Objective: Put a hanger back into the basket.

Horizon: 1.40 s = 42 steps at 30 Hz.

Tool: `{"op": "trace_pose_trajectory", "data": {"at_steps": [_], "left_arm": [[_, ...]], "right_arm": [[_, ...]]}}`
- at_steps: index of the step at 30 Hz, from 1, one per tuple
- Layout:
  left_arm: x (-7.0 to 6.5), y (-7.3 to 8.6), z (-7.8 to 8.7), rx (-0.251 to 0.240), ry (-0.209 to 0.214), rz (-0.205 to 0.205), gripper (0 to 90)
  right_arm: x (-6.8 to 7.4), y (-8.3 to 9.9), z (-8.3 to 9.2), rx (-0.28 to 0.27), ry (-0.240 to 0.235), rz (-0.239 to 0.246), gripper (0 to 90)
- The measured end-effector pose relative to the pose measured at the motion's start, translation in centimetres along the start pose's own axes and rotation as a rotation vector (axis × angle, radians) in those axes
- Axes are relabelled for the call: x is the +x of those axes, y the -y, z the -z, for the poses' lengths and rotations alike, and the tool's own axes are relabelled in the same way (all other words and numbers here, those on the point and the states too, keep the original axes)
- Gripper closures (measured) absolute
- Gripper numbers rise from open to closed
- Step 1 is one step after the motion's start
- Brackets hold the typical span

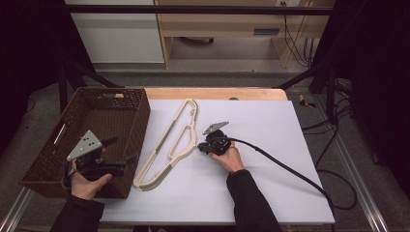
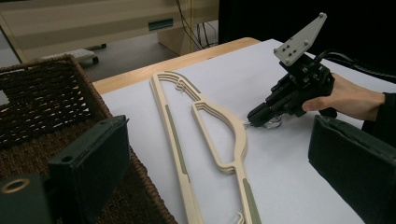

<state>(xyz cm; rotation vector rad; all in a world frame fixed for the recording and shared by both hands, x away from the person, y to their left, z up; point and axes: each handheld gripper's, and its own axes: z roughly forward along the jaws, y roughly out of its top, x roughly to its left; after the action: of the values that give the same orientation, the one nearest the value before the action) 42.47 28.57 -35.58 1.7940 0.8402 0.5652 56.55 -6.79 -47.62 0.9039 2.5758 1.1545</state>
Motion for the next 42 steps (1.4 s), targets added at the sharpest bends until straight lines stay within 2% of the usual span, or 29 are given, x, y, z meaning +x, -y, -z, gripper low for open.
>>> {"op": "trace_pose_trajectory", "data": {"at_steps": [9,10,11,18,24,31,36,37,42], "left_arm": [[-0.1,0.0,-0.1,0.005,0.001,0.001,5.4],[-0.2,0.0,-0.1,0.005,0.002,0.002,5.4],[-0.2,0.0,-0.2,0.006,0.001,0.001,5.4],[-0.6,-0.2,-0.2,0.011,-0.008,-0.007,6.6],[-2.3,-1.0,-1.0,0.047,-0.012,-0.028,9.1],[-4.3,-1.4,-4.0,0.134,0.030,-0.056,12.5],[-5.1,-1.4,-6.5,0.189,0.047,-0.074,14.4],[-5.2,-1.4,-6.9,0.203,0.050,-0.082,14.8],[-5.8,-1.2,-9.0,0.242,0.065,-0.096,17.0]], "right_arm": [[-0.1,-0.3,0.5,-0.014,-0.020,0.005,86.5],[-0.1,-0.3,0.6,-0.014,-0.020,0.010,86.7],[0.0,-0.4,0.6,-0.018,-0.014,-0.006,86.8],[0.2,-0.6,1.2,-0.032,-0.020,0.004,87.5],[0.3,-1.1,2.2,-0.043,-0.036,0.009,88.1],[0.5,-1.3,2.6,-0.030,-0.035,0.003,88.2],[0.5,-1.5,3.0,-0.018,-0.030,0.007,88.3],[0.7,-1.5,3.0,-0.022,-0.027,-0.006,88.3],[0.9,-1.6,3.3,-0.017,-0.016,-0.013,88.2]]}}
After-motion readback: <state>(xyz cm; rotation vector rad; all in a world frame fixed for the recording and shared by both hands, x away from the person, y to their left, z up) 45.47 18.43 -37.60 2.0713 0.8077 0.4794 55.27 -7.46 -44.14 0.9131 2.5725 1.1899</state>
